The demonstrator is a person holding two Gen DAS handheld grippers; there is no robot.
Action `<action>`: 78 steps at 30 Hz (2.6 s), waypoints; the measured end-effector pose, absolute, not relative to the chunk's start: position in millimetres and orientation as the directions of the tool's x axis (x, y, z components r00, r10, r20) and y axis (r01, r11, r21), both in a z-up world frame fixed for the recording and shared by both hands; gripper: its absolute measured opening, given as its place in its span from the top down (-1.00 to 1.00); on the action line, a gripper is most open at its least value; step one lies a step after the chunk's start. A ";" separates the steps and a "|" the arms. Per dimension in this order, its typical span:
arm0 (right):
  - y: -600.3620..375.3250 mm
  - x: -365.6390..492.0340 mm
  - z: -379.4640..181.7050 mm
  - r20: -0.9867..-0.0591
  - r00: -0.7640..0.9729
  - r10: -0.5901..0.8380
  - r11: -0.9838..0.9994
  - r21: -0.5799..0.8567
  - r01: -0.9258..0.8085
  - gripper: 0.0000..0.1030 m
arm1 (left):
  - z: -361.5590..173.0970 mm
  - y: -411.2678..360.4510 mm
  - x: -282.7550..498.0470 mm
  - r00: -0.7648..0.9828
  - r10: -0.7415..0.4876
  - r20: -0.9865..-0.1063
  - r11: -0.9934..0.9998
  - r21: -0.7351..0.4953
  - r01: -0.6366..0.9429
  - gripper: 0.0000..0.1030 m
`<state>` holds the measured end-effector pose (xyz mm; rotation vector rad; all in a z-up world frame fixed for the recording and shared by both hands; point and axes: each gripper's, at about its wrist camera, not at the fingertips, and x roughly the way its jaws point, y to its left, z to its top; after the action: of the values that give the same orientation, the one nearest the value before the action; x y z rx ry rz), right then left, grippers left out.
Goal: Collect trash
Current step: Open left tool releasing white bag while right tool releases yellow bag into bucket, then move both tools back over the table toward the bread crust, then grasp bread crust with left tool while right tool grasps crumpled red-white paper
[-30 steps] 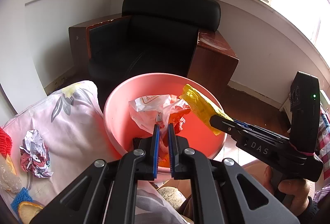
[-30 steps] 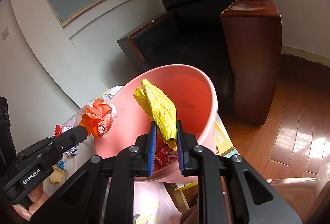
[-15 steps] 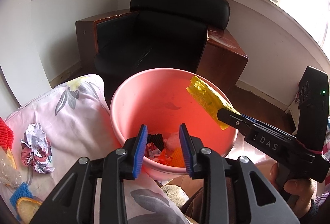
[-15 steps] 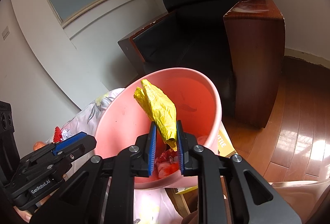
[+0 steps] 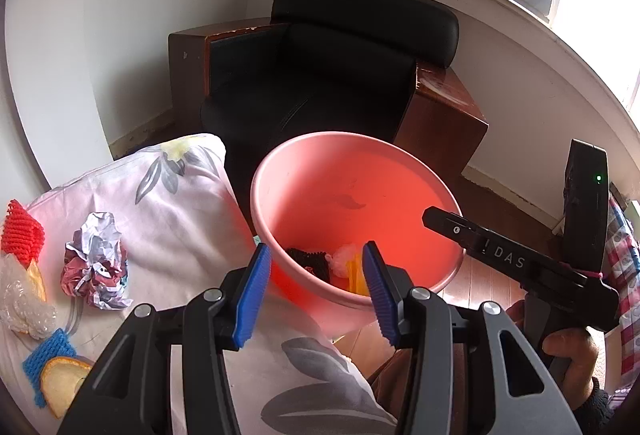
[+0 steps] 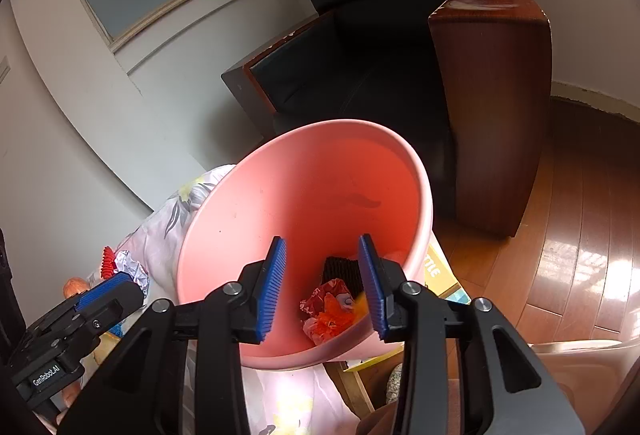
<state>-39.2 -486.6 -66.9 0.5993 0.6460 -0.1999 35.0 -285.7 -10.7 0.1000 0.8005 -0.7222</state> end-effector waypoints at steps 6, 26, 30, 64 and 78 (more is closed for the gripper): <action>-480.0 -41.1 -60.0 -0.608 0.794 0.007 0.824 0.453 0.339 0.24 | -4.3 -263.6 31.0 0.494 -0.550 -0.674 0.779 -0.200 0.594 0.08; -420.6 -59.4 -31.3 -0.571 0.819 0.053 0.869 0.431 0.244 0.24 | 16.3 -169.3 17.3 0.592 -0.496 -0.636 0.852 -0.223 0.474 0.07; -402.6 -61.6 -30.3 -0.566 0.820 0.079 0.878 0.430 0.212 0.24 | 18.2 -150.3 13.5 0.612 -0.475 -0.633 0.867 -0.217 0.448 0.07; -328.0 -50.6 -53.8 -0.634 0.741 0.221 0.909 0.408 0.079 0.24 | -35.1 -60.7 -2.2 0.621 -0.288 -0.729 0.945 -0.112 0.306 -0.01; -302.4 -34.8 -57.1 -0.663 0.702 0.260 0.925 0.380 0.017 0.24 | -57.6 -73.0 20.3 0.592 -0.289 -0.752 0.939 -0.103 0.328 0.54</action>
<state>-34.8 -302.4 -57.1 0.3756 0.7851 0.1388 20.3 -73.0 -57.6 0.0480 0.8658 -0.3588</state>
